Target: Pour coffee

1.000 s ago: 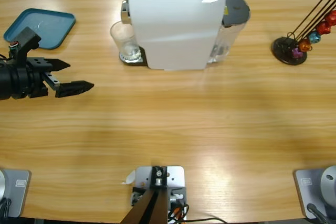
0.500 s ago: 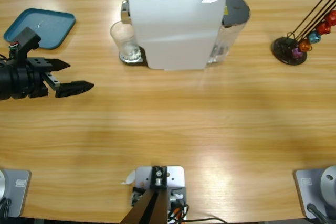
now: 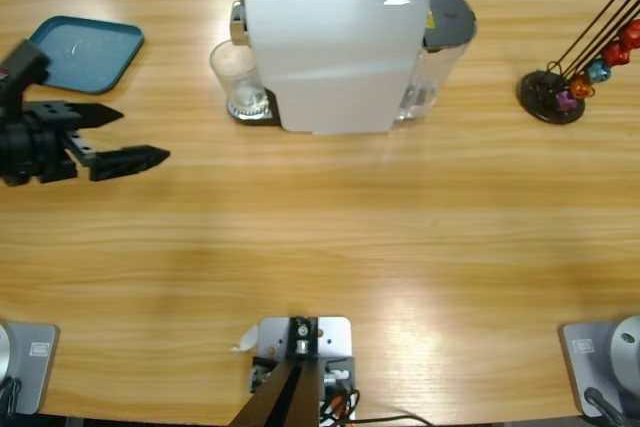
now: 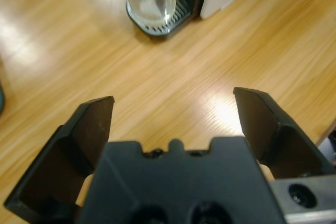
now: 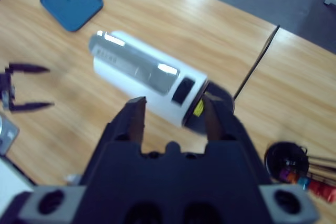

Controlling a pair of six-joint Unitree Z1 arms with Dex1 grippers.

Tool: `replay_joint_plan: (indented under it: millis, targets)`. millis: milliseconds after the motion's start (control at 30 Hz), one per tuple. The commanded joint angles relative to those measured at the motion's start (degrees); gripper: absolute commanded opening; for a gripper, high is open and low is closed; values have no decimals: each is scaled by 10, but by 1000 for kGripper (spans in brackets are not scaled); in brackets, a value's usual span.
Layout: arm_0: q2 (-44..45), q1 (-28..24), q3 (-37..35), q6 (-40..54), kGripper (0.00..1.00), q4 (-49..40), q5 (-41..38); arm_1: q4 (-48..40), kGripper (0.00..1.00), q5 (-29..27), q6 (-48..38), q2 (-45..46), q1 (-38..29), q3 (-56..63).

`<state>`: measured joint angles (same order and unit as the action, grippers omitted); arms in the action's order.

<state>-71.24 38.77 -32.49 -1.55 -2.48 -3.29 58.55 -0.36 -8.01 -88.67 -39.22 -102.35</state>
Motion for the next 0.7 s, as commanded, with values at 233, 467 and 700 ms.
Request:
replay_joint_plan:
  millis: [233, 467, 700]
  targets:
    - [148, 32, -33, -26, 1000, -163, 0, -190, 1000, -6, 3, 234, -26, 413]
    - [166, 38, -32, -26, 1000, -187, 0, -188, 1000, -19, 2, 315, -26, 532]
    - [188, 38, -30, -19, 1000, -202, 4, -271, 1000, -38, -3, 391, -26, 606]
